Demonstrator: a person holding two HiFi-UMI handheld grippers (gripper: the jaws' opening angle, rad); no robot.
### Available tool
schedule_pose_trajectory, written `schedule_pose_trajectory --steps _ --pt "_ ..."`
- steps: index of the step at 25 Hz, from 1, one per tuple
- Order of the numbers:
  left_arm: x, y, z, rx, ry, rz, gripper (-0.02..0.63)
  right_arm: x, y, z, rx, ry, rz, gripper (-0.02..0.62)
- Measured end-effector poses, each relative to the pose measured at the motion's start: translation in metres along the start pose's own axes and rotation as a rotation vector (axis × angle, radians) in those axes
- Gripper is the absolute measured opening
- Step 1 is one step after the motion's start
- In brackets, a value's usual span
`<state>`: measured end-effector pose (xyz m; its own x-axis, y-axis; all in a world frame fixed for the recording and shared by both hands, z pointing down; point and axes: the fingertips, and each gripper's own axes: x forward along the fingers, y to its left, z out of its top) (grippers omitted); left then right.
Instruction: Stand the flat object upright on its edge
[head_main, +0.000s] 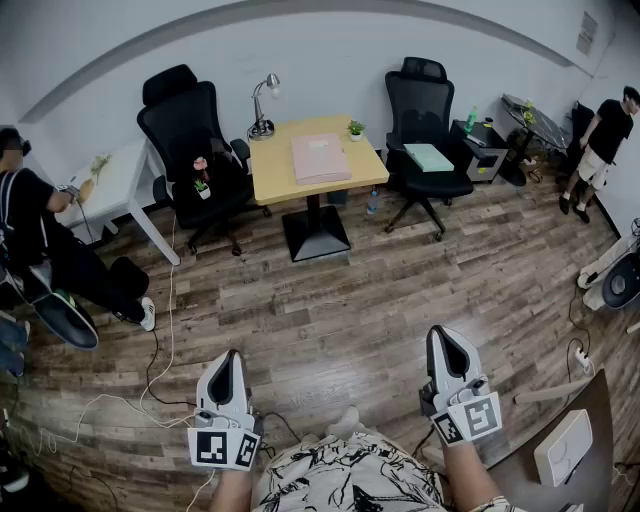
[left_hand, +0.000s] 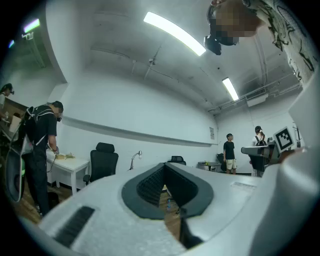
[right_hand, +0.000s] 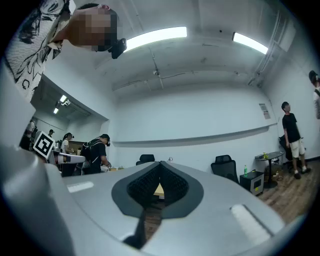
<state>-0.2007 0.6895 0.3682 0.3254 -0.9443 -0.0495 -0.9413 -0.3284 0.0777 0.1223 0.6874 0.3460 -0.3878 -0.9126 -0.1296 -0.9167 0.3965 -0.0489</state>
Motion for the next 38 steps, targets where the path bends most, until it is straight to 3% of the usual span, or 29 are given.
schedule_pose_trajectory --steps 10,15,21,24,26,34,38 --pt "0.002 -0.002 0.006 0.0 -0.022 -0.011 -0.002 0.004 0.0 0.005 -0.007 -0.01 0.001 -0.002" --pt "0.001 -0.003 0.005 -0.018 -0.02 -0.022 -0.002 0.002 -0.002 0.011 0.064 -0.067 0.024 0.0" --pt "0.001 -0.008 -0.002 -0.027 0.001 -0.052 0.002 0.007 -0.001 0.001 0.031 -0.021 0.018 0.002" --pt "0.005 -0.009 -0.001 0.004 0.01 -0.054 0.074 0.01 0.002 0.001 0.025 -0.015 0.034 0.014" --pt "0.008 -0.009 -0.004 0.0 0.022 -0.057 0.158 0.012 0.006 0.001 0.026 -0.012 0.054 0.086" --pt "0.012 -0.006 -0.008 0.013 0.034 -0.04 0.34 0.014 0.014 -0.002 0.043 -0.021 0.105 0.326" --pt "0.016 0.0 -0.01 0.03 0.028 0.007 0.479 0.018 0.013 -0.007 0.032 -0.011 0.11 0.468"
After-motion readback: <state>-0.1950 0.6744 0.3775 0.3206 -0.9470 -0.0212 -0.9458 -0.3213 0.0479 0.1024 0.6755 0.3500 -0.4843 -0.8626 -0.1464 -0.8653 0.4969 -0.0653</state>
